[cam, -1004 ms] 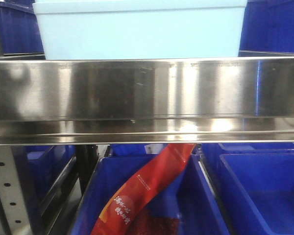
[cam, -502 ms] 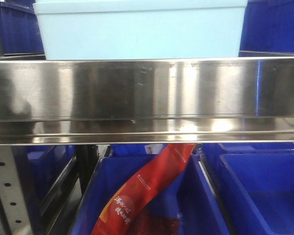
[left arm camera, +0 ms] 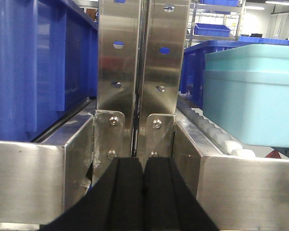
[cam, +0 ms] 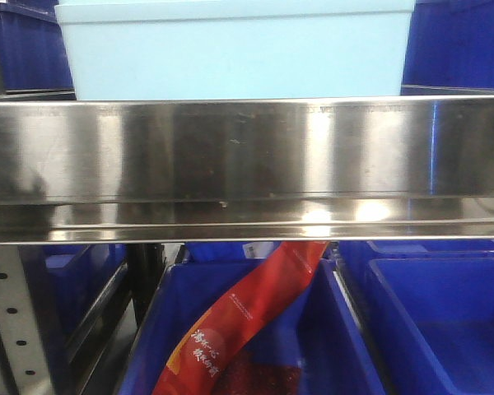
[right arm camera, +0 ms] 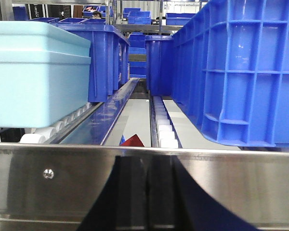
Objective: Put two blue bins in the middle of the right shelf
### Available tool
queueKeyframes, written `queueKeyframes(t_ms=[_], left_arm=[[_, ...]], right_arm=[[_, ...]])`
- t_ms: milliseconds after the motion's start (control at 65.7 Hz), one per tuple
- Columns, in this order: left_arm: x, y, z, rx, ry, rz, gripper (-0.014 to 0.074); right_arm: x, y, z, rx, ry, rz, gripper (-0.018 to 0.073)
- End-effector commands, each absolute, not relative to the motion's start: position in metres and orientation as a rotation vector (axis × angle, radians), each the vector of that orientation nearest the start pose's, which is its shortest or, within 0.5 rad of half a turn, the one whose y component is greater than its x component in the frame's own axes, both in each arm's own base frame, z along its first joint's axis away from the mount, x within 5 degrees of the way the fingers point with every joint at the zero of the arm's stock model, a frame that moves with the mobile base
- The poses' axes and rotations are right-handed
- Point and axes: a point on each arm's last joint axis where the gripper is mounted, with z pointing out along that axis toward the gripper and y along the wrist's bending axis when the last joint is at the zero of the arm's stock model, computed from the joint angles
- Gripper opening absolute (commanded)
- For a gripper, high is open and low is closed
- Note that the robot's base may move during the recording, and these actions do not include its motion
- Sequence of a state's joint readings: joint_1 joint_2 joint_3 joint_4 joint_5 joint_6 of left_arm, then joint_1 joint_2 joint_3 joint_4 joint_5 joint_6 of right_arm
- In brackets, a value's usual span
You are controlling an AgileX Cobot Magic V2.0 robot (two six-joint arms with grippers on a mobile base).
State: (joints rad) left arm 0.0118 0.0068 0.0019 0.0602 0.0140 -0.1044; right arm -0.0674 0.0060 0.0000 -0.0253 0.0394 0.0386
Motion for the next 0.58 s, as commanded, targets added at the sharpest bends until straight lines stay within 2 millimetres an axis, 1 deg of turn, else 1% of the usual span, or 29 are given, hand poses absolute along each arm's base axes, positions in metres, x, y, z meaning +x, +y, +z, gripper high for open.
queueKeyframes(t_ms=[0, 563], left_arm=[[0.0561, 0.0009, 0.2141, -0.047, 1.473, -0.025, -0.0111], [0.0561, 0.0009, 0.2141, -0.047, 1.473, -0.025, -0.0111]], right_arm=[[0.0561, -0.0041, 0.2117, 0.064, 1.499, -0.049, -0.0163], [0.0561, -0.0041, 0.2117, 0.064, 1.499, -0.049, -0.0163]])
